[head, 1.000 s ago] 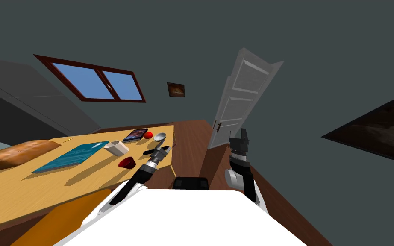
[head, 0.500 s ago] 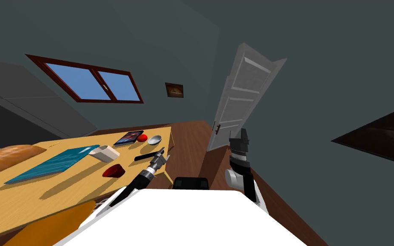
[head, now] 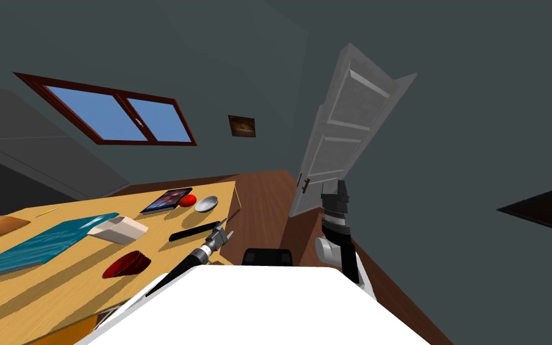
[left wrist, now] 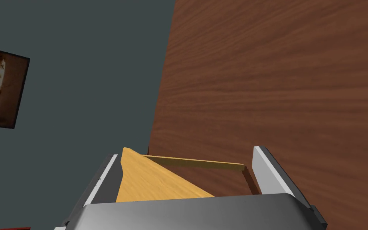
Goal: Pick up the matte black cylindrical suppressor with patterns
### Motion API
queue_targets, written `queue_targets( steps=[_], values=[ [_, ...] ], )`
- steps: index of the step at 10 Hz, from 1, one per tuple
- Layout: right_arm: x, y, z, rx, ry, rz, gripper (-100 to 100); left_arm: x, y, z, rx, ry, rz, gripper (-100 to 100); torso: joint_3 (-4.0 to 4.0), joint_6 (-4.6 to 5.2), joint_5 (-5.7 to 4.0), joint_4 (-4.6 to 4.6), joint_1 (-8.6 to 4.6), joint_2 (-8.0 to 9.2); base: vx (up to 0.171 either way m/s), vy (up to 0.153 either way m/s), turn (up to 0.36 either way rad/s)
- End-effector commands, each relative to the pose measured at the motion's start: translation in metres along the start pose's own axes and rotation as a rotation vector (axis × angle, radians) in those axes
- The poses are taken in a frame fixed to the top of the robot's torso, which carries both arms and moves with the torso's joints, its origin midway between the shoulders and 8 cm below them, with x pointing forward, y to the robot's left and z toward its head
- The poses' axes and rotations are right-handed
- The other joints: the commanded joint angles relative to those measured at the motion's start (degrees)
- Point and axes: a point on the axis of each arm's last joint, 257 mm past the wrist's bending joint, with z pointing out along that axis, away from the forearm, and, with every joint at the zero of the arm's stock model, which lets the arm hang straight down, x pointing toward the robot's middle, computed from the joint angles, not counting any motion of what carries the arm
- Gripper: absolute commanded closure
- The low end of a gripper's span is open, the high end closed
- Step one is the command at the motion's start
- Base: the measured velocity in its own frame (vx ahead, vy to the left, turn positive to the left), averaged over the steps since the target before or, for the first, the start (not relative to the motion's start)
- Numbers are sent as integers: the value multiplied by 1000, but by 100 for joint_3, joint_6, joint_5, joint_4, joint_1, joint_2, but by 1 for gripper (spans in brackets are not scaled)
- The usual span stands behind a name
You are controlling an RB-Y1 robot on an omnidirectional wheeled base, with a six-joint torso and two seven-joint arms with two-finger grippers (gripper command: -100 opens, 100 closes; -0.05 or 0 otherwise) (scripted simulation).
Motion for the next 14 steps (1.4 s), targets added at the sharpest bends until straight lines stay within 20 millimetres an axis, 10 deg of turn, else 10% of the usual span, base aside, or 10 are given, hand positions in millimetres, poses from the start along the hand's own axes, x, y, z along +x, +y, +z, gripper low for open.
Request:
queue_targets(
  steps=[1,6,14],
  values=[
    [0,0,0,0,0,0,0,-26,25,-14,-72,-44,-18,-100,0,0,0,0,0,0,158,-43,6],
    [0,0,0,0,0,0,0,-106,89,-66,-279,-199,-68,-100,-4,-1,4,-1,23,-10,225,-7,14],
    [0,0,0,0,0,0,0,-203,122,-154,-477,-401,-54,-100,12,0,7,5,30,21,145,27,19]
  ],
)
